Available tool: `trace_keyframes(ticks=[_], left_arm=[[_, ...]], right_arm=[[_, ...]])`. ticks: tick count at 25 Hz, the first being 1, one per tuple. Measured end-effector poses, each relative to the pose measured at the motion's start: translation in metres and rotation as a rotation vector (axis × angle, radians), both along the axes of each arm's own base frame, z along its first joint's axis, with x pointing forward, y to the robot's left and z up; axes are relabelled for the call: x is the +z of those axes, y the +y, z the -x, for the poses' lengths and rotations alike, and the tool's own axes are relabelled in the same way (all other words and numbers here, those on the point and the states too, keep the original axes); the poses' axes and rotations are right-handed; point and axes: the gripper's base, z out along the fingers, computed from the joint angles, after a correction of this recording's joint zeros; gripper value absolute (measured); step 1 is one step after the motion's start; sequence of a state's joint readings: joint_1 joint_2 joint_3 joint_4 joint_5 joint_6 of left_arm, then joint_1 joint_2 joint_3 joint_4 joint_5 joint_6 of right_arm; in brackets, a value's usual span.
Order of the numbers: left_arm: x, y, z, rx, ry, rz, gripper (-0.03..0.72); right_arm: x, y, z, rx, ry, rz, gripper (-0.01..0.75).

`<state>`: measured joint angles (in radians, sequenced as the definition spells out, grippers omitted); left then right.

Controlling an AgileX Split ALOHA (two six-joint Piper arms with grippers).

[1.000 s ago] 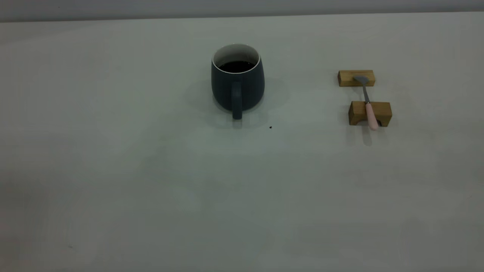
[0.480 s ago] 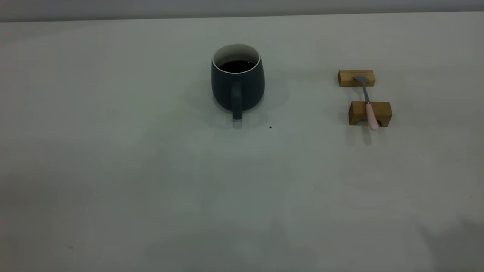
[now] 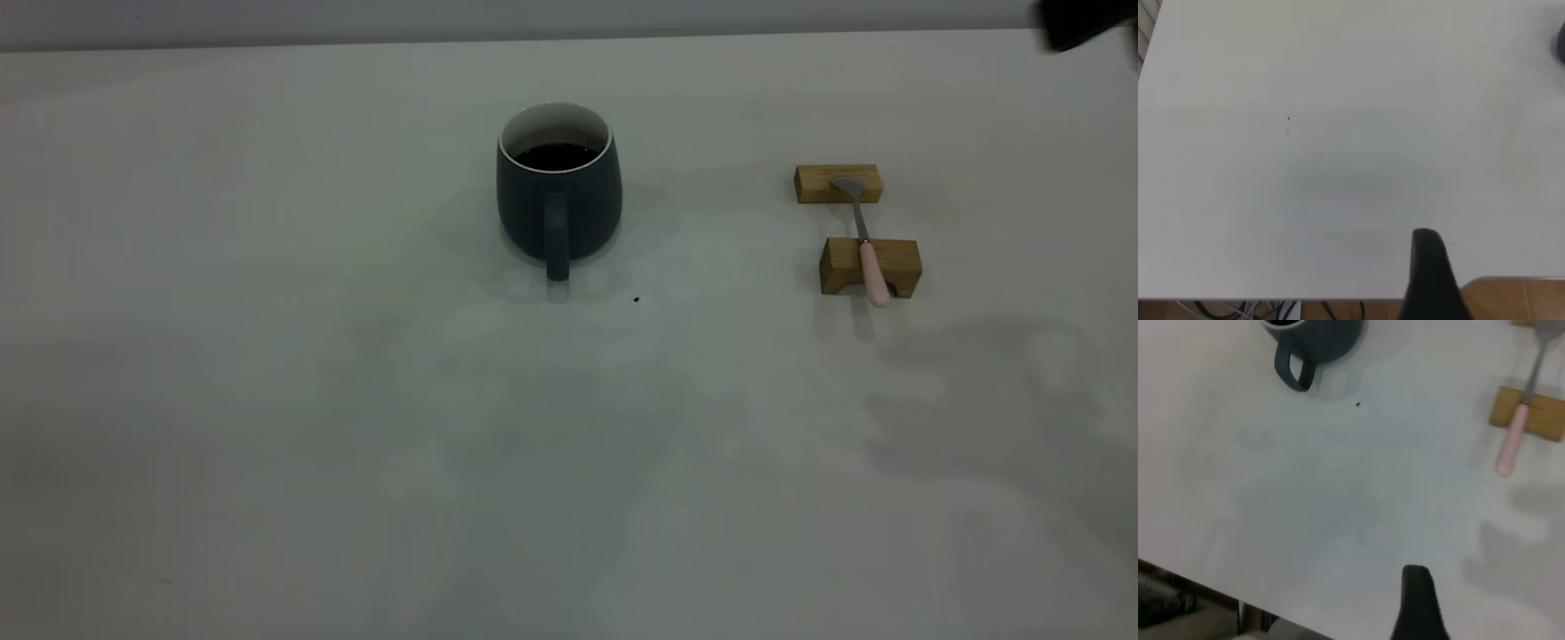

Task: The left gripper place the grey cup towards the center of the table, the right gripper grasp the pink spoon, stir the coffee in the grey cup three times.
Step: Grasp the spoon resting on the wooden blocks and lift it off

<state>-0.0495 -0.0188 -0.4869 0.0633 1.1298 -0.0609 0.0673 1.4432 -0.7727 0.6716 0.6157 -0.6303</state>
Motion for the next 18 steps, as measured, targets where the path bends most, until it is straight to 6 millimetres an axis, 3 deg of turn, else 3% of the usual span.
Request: trace_keyframes(ticks=[5, 8, 13, 18], left_arm=[[0.0, 0.0, 0.0, 0.0, 0.0, 0.0, 0.567], [0.0, 0.0, 0.0, 0.0, 0.0, 0.0, 0.567], [0.0, 0.0, 0.0, 0.0, 0.0, 0.0, 0.567], [0.0, 0.0, 0.0, 0.0, 0.0, 0.0, 0.567]], right_arm=[[-0.038, 0.03, -0.041, 0.074, 0.138, 0.01, 0.591], [-0.062, 0.041, -0.062, 0.032, 0.233, 0.041, 0.589], [-0.089, 0.043, -0.096, -0.082, 0.31, 0.109, 0.589], [-0.13, 0.043, -0.114, -0.123, 0.378, 0.161, 0.589]])
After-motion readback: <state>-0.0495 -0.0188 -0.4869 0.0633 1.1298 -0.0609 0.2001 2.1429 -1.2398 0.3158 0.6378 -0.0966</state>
